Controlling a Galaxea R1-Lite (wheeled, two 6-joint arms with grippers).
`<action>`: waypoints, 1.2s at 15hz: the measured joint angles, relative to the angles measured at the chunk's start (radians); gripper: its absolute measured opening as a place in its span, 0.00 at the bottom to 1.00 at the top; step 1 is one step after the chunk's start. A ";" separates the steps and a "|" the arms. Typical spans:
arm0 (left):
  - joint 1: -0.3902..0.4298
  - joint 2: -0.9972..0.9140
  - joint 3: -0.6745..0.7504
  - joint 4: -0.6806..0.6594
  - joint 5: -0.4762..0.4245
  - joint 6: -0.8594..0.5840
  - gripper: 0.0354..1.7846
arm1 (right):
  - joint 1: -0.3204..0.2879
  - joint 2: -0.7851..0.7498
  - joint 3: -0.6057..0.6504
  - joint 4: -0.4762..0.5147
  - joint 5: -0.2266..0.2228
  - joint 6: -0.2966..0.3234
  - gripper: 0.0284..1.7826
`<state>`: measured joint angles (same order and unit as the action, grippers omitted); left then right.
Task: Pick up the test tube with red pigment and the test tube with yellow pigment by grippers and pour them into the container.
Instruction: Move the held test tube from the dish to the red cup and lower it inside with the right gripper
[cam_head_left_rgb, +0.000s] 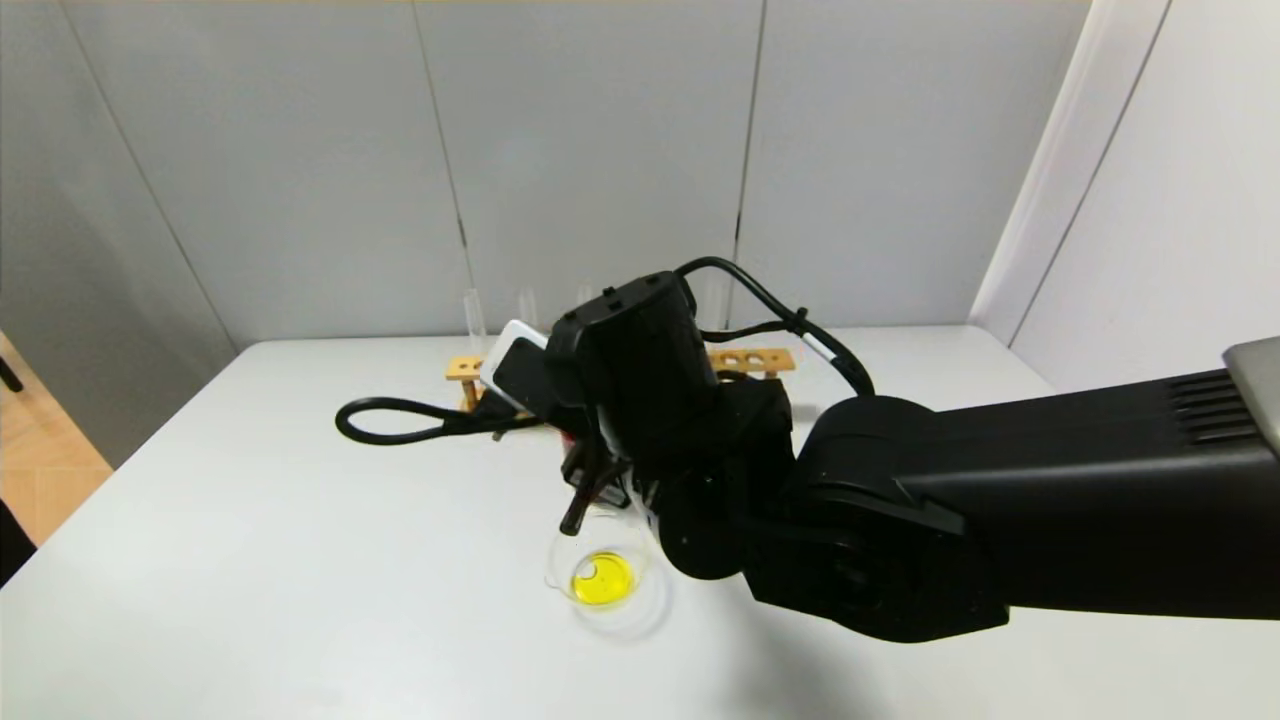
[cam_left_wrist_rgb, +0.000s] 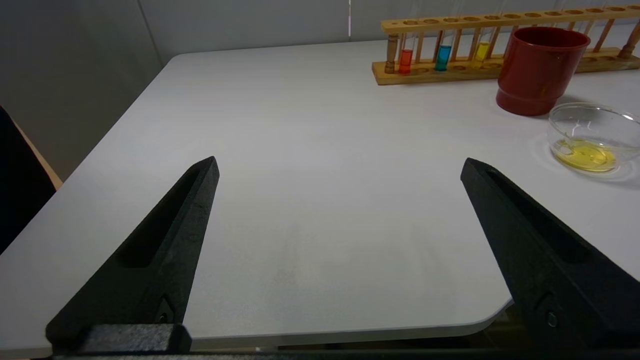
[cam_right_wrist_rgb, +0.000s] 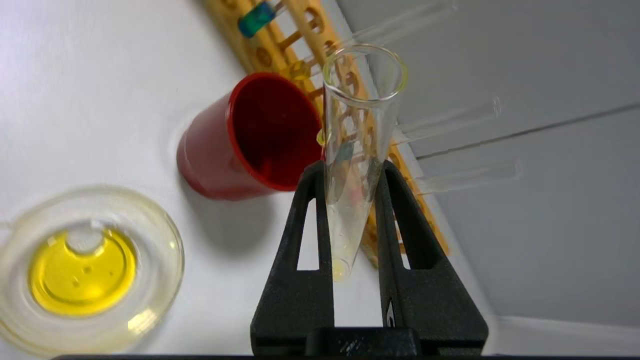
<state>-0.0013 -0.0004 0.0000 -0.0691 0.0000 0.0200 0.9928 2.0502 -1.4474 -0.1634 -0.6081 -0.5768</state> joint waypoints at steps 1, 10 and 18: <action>0.000 0.000 0.000 0.000 0.000 0.000 0.96 | -0.002 -0.003 0.000 -0.011 0.000 0.038 0.14; 0.000 0.000 0.000 0.000 0.000 0.000 0.96 | -0.043 -0.049 0.034 -0.030 -0.010 0.486 0.14; 0.000 0.000 0.000 0.000 0.000 0.000 0.96 | -0.059 -0.087 0.050 -0.031 -0.009 0.683 0.14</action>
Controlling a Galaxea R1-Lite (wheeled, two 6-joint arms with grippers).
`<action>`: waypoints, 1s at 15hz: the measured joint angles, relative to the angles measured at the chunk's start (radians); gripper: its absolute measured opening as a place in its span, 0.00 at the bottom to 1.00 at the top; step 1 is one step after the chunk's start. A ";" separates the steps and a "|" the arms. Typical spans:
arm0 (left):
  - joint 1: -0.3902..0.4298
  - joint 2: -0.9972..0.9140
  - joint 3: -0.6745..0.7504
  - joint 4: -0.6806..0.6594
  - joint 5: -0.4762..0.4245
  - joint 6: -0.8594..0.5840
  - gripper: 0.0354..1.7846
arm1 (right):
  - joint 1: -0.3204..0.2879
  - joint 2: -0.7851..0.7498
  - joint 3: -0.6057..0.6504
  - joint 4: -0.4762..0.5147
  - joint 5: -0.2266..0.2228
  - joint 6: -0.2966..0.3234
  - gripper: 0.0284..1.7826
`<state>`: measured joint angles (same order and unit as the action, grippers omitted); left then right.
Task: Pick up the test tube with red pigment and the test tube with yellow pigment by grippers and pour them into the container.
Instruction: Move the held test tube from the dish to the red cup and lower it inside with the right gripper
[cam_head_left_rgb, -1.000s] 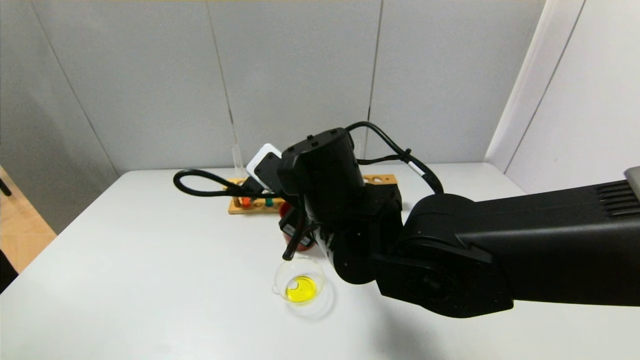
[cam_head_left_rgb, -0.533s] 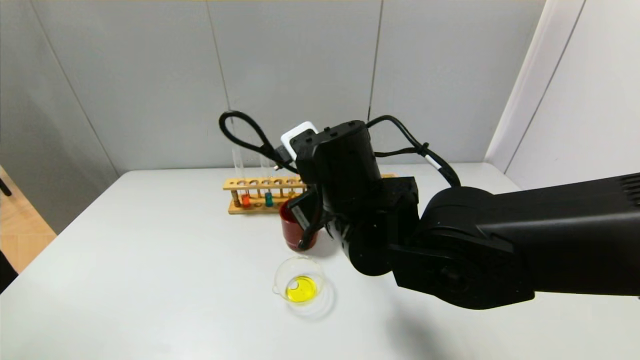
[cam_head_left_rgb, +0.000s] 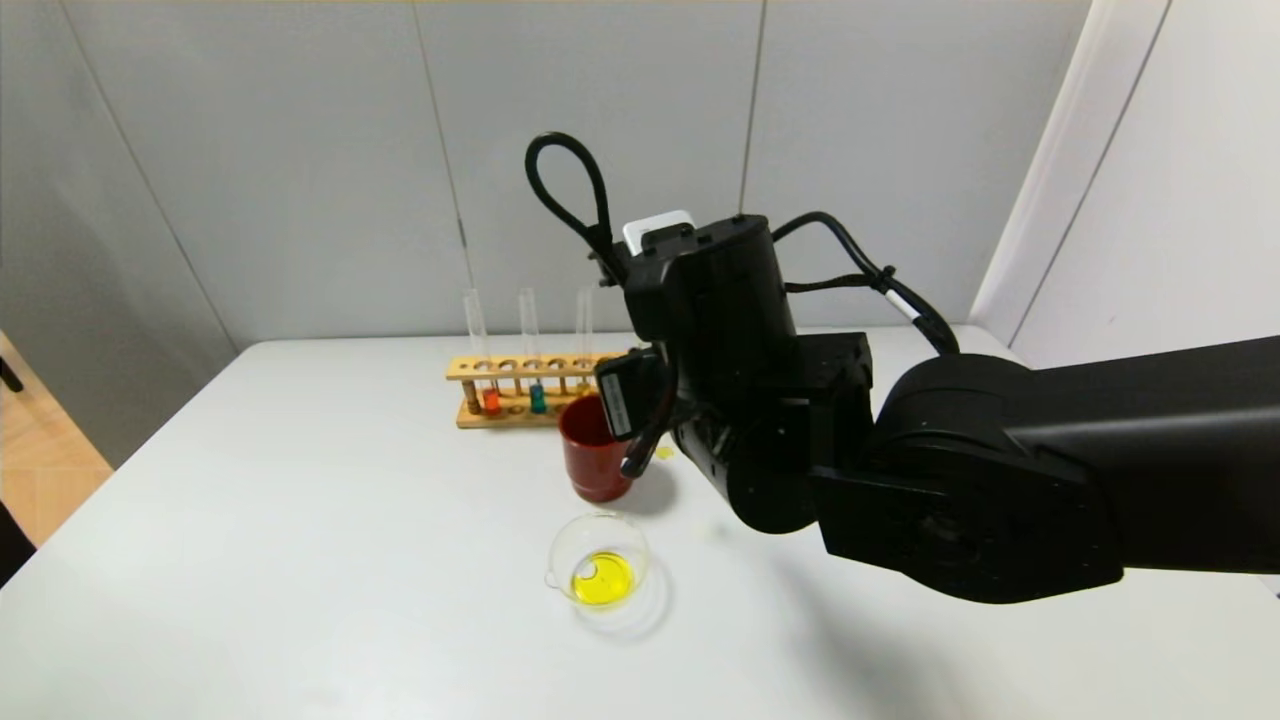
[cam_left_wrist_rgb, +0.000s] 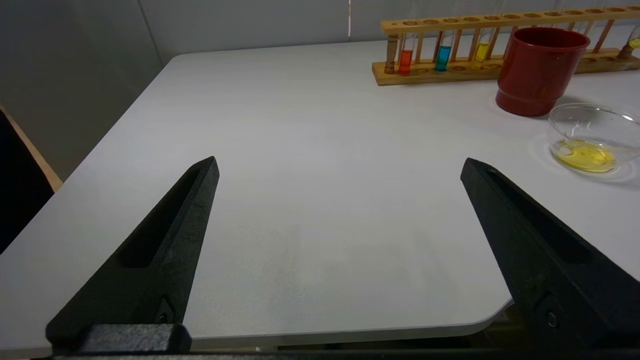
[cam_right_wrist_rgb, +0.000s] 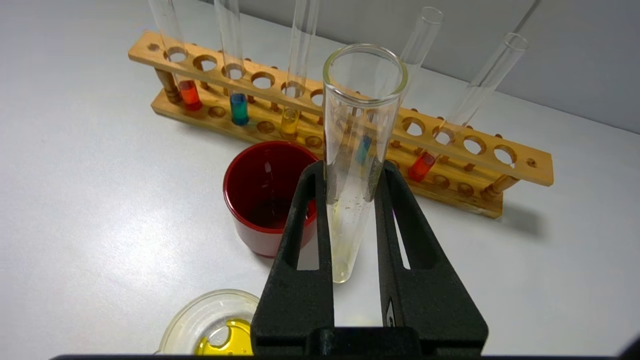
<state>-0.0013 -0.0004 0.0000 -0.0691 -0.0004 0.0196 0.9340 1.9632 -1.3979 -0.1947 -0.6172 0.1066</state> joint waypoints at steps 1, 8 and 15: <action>0.000 0.000 0.000 0.000 0.000 0.000 0.96 | -0.001 -0.006 0.001 0.000 0.000 0.000 0.14; 0.000 0.000 0.000 0.000 0.000 0.000 0.96 | -0.019 -0.035 -0.012 -0.029 0.003 0.005 0.14; 0.000 0.000 0.000 0.000 0.000 0.000 0.96 | -0.033 -0.001 -0.087 -0.100 0.082 -0.034 0.14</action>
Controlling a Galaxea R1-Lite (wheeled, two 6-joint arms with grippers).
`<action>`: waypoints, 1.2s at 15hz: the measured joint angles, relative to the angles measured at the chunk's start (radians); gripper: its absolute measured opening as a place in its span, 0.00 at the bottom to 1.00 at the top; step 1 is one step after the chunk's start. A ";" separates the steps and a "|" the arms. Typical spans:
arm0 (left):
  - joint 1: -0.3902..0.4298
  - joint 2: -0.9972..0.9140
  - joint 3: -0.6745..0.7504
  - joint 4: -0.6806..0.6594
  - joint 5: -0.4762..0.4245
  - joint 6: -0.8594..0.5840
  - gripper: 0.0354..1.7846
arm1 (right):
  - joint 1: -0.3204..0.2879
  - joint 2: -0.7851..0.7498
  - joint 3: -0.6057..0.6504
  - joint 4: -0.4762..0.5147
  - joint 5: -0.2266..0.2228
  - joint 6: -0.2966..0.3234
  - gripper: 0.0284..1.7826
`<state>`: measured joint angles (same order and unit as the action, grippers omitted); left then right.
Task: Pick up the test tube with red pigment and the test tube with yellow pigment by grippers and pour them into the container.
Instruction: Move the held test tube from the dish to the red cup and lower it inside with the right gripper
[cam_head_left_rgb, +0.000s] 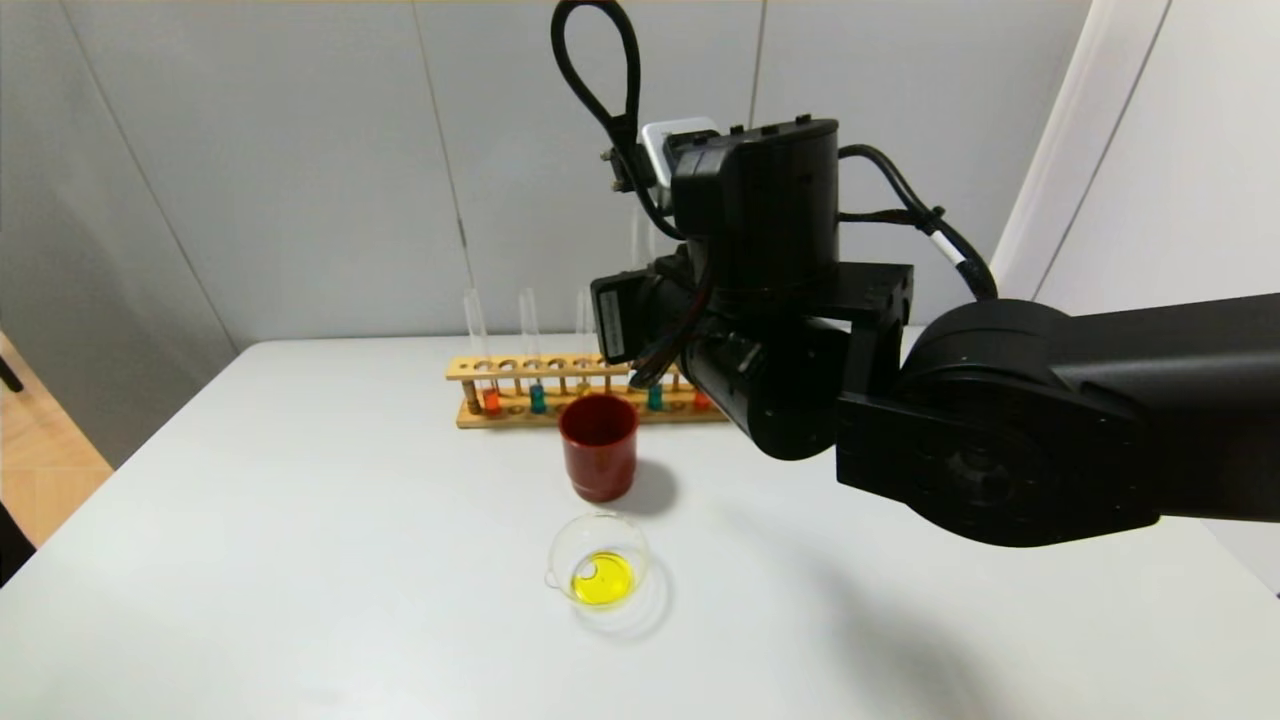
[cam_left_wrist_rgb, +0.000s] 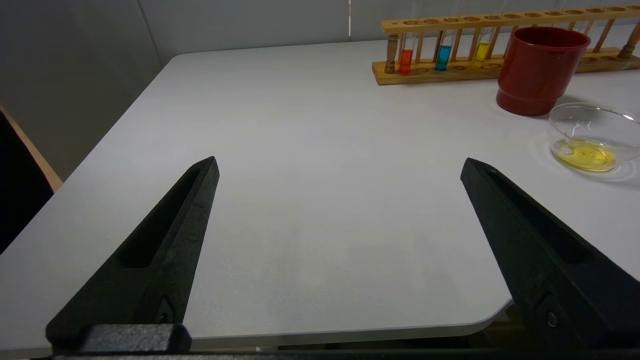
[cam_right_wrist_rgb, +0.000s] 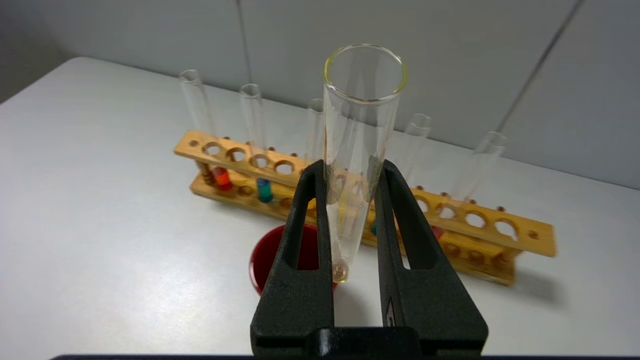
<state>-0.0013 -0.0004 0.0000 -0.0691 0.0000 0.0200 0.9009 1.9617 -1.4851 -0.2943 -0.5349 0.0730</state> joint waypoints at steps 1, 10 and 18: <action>0.000 0.000 0.000 0.000 0.000 0.000 0.96 | -0.005 0.009 -0.006 -0.003 0.025 0.002 0.14; 0.000 0.000 0.000 0.000 0.000 0.000 0.96 | -0.018 0.083 -0.013 -0.011 0.101 0.005 0.14; 0.000 0.000 0.000 0.000 0.000 0.000 0.96 | -0.044 0.138 0.020 -0.079 0.180 0.019 0.14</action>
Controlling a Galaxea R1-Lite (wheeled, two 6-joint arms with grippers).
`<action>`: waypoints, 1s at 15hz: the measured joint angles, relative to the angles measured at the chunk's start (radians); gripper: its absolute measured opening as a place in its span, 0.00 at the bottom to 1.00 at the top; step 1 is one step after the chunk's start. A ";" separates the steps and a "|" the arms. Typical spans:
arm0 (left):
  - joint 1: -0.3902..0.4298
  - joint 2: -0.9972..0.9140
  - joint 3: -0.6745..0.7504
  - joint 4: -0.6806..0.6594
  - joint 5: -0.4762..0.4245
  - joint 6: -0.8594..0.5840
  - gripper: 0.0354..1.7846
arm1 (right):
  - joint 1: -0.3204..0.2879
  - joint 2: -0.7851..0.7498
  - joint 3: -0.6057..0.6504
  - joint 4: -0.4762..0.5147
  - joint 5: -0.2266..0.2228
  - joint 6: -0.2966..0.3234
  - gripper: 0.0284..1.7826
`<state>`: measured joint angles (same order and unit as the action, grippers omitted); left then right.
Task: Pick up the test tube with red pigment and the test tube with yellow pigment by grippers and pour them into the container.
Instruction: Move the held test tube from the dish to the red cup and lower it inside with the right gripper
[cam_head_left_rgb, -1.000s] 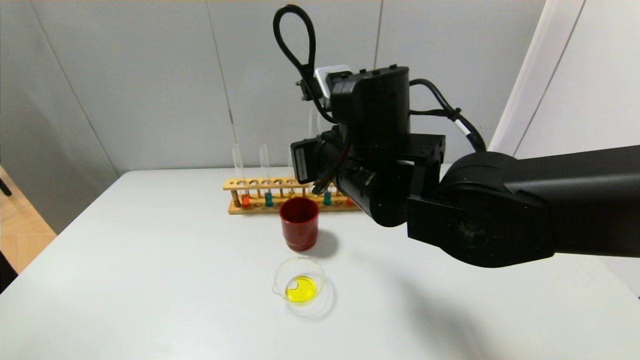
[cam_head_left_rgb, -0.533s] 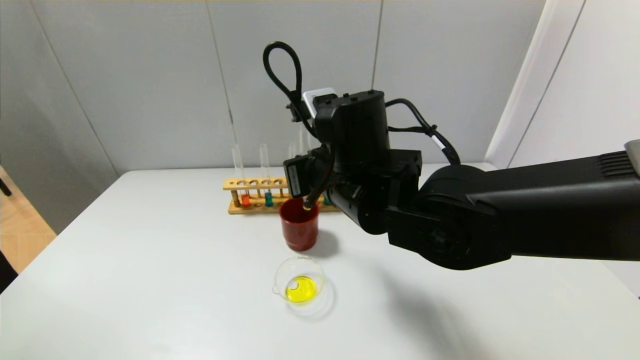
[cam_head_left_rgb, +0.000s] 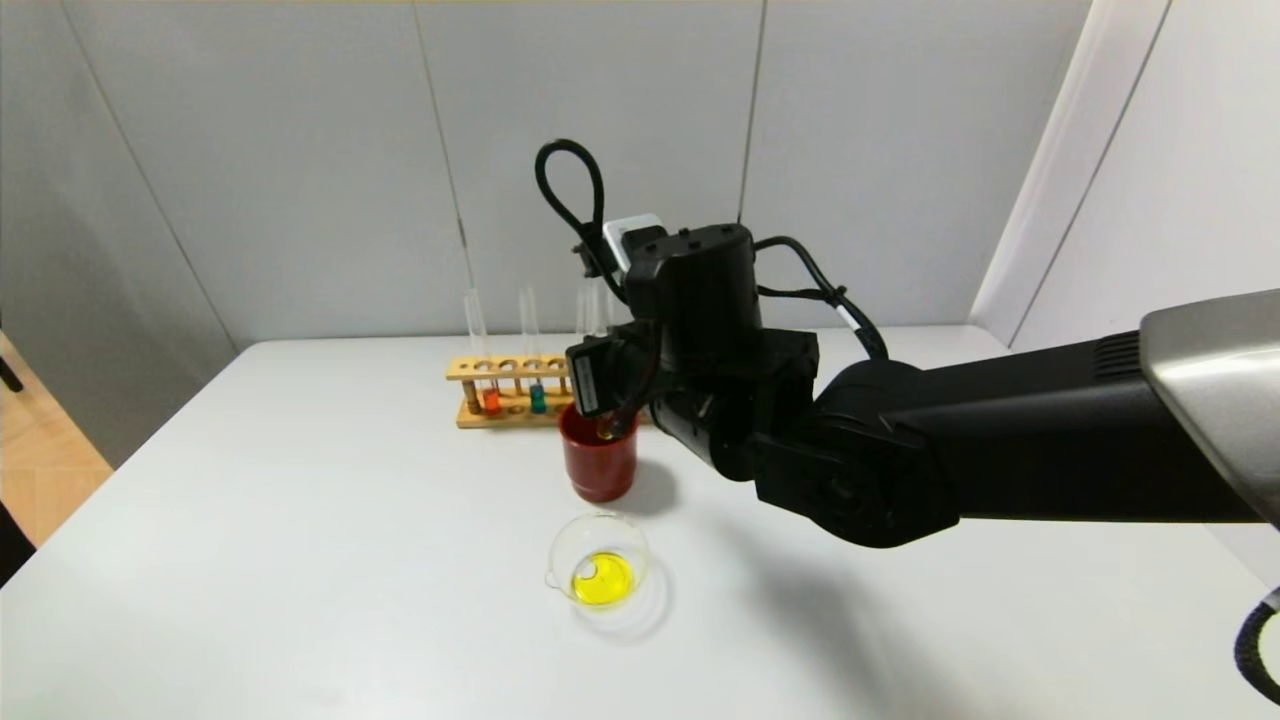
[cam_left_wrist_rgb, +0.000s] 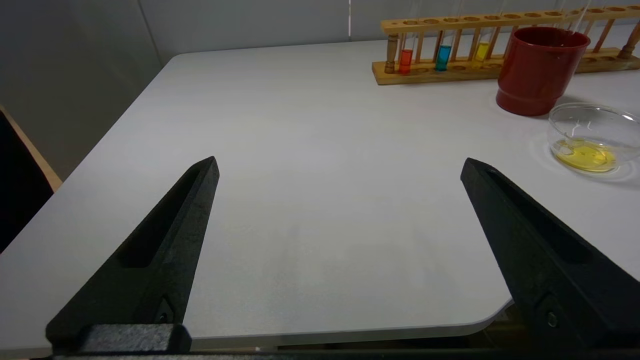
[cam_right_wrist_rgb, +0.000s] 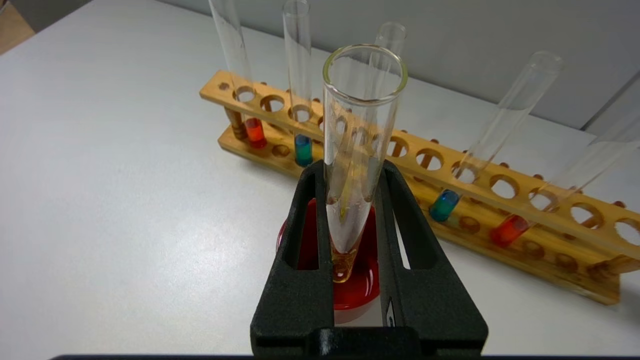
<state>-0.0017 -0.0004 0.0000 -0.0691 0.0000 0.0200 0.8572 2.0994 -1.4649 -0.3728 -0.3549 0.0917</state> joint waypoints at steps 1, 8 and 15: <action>0.000 0.000 0.000 0.000 0.000 0.000 0.96 | -0.002 0.009 -0.001 -0.001 0.010 0.000 0.14; 0.000 0.000 0.000 0.000 0.000 0.000 0.96 | -0.043 0.060 -0.003 -0.065 0.071 0.000 0.14; 0.000 0.000 0.000 0.000 0.000 0.000 0.96 | -0.050 0.089 0.003 -0.083 0.087 0.001 0.14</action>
<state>-0.0013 -0.0004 0.0000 -0.0691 0.0000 0.0202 0.8072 2.1883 -1.4619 -0.4555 -0.2683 0.0923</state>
